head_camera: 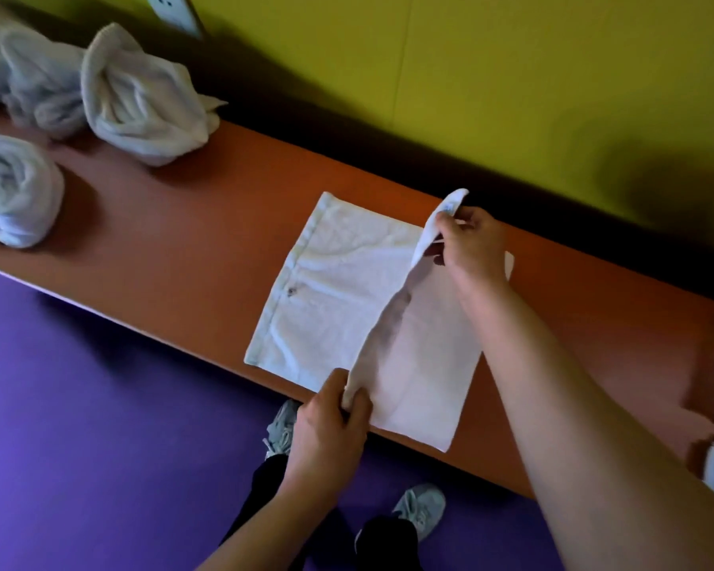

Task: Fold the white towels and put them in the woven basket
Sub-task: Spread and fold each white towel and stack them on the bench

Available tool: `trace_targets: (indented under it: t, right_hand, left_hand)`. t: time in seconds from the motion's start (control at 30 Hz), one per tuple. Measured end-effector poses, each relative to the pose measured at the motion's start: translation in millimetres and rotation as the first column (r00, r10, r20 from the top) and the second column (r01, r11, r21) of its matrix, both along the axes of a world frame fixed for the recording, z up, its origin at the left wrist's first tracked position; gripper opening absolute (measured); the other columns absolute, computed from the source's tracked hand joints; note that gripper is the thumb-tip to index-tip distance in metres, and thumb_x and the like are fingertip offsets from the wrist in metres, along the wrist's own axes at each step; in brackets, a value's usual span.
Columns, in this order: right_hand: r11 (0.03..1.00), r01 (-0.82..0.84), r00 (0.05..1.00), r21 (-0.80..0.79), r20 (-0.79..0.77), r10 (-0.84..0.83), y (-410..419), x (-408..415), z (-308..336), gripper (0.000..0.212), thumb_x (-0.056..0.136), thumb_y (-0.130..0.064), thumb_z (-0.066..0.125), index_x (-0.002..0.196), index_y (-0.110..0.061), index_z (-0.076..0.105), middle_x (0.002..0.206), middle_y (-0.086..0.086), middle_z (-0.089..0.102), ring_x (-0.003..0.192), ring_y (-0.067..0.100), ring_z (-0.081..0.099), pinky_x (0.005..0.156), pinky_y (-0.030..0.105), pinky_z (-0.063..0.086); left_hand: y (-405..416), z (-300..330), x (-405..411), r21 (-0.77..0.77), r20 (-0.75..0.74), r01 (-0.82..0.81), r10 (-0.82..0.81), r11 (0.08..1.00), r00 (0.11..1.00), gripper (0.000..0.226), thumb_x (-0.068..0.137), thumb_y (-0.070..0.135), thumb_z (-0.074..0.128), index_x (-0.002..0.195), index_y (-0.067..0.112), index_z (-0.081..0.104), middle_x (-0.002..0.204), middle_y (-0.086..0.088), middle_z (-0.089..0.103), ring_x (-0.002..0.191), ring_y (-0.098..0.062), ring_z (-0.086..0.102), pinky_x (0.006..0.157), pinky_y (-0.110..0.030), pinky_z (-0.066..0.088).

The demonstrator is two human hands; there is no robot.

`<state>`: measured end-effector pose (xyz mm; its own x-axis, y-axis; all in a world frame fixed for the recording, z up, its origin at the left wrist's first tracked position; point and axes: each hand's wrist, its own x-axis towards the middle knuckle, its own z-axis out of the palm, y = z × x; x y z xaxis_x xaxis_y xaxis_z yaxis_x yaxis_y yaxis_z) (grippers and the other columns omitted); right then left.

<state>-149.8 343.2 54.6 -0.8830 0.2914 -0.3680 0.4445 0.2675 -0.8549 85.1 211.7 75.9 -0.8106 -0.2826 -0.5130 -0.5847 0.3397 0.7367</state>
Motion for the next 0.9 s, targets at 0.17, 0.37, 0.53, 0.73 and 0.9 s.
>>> trace_targets:
  t: [0.17,0.37,0.53,0.73,0.9]
  right_hand:
    - [1.0,-0.001,0.999,0.028,0.045,-0.001,-81,-14,-17,0.019,0.091,-0.03,0.071,0.105,-0.017,0.069,0.101,0.005,0.072,0.089,0.025,0.073,0.079,0.048,0.062]
    - [0.993,-0.029,0.998,0.117,0.057,0.023,-137,-24,-41,0.017,0.094,-0.03,0.07,0.105,-0.017,0.067,0.106,0.002,0.071,0.093,0.022,0.071,0.082,0.041,0.062]
    - [0.994,-0.105,0.979,-0.034,0.173,0.11,-146,-9,-51,0.015,0.099,-0.027,0.062,0.111,-0.018,0.06,0.095,0.007,0.073,0.069,0.018,0.074,0.071,0.036,0.063]
    - [0.954,-0.175,0.969,0.242,0.214,0.124,-83,76,-63,0.016,0.097,-0.024,0.058,0.111,-0.019,0.062,0.093,0.0,0.07,0.082,0.019,0.067,0.066,0.025,0.051]
    - [0.81,-0.069,0.908,0.582,0.373,-0.191,-11,182,-77,0.032,0.092,-0.037,0.061,0.117,-0.018,0.055,0.112,0.009,0.065,0.101,0.03,0.063,0.082,0.038,0.048]
  left_hand:
    - [-76,-15,-15,-0.037,0.066,-0.02,0.022,0.999,0.998,0.045,0.102,0.043,0.046,0.077,0.007,0.055,0.063,0.0,0.069,0.057,-0.009,0.065,0.051,-0.016,0.044]
    - [-142,-54,-28,-0.15,0.178,0.09,-0.063,0.985,0.982,0.043,0.099,0.048,0.044,0.072,0.015,0.049,0.062,-0.001,0.063,0.062,-0.02,0.065,0.061,-0.042,0.054]
    - [-164,-77,-41,-0.203,0.29,0.182,-0.118,0.962,0.95,0.038,0.099,0.04,0.046,0.073,0.017,0.061,0.067,0.007,0.07,0.072,-0.023,0.066,0.07,-0.038,0.055]
    - [-183,-97,-50,-0.324,0.414,0.34,-0.191,0.883,0.89,0.034,0.096,0.045,0.051,0.09,0.017,0.07,0.084,-0.01,0.069,0.079,-0.038,0.062,0.065,-0.036,0.049]
    - [-174,-101,-59,-0.331,0.318,0.264,-0.157,0.906,0.935,0.035,0.09,0.04,0.067,0.102,0.01,0.054,0.101,-0.011,0.056,0.1,-0.038,0.057,0.081,-0.044,0.046]
